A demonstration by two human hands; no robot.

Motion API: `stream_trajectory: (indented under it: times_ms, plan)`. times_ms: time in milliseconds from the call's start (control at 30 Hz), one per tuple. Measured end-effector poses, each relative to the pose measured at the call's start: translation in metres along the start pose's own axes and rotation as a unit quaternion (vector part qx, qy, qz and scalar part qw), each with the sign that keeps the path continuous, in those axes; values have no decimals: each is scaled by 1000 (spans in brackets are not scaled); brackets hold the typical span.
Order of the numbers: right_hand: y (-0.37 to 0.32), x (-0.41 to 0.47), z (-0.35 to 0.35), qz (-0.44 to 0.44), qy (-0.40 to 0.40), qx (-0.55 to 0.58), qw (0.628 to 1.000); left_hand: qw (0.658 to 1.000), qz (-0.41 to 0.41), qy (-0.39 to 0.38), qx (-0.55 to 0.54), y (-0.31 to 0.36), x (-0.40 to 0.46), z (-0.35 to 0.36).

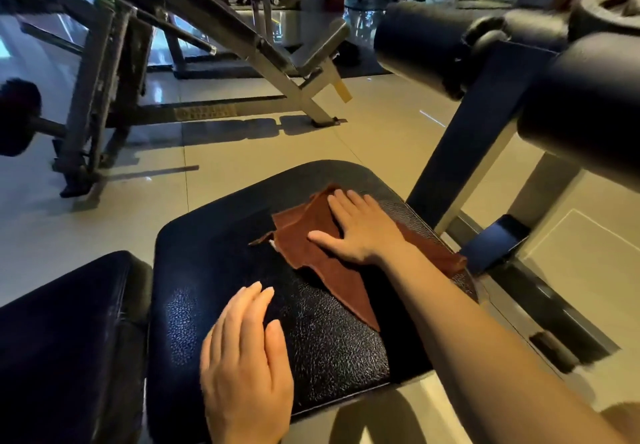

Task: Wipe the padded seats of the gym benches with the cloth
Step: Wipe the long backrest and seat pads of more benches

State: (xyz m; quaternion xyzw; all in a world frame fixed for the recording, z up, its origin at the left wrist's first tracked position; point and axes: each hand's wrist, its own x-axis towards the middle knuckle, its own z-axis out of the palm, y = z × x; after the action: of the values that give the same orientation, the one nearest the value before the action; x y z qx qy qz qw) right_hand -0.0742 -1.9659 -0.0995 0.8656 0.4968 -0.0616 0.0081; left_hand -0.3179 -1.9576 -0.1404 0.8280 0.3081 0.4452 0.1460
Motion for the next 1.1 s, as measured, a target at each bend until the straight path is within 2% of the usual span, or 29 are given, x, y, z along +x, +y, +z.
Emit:
stream_trajectory:
  times_ms: [167, 300, 367, 467, 567, 667, 767, 933, 1100]
  plan:
    - [-73, -33, 7, -114, -6, -7, 993, 999, -26, -10, -20, 3, 1, -5]
    - [-91, -86, 17, -141, -8, 31, 990, 998, -48, -7, -41, 3, -1, -9]
    - [-81, -115, 23, -110, 15, 63, 992, 998, -48, -3, -45, 4, -1, -10]
    - [-47, -140, 22, -16, 58, 75, 995, 998, -54, -21, -32, 5, -1, -8]
    - [-9, -127, 12, 58, 29, 63, 996, 998, -50, -49, 12, 6, -2, -4]
    - [15, -91, 3, 66, 15, 42, 997, 995, -83, -56, 2, 7, -1, -2]
    - [29, -49, -2, 49, 12, 35, 998, 992, -112, -52, -19, 6, -1, 0]
    - [24, -2, 0, 11, 18, -11, 1000, 995, -82, -50, -4, 7, 0, 0]
    - [-21, -22, 2, -116, -6, -23, 993, 997, -60, -36, -23, 6, 1, -2]
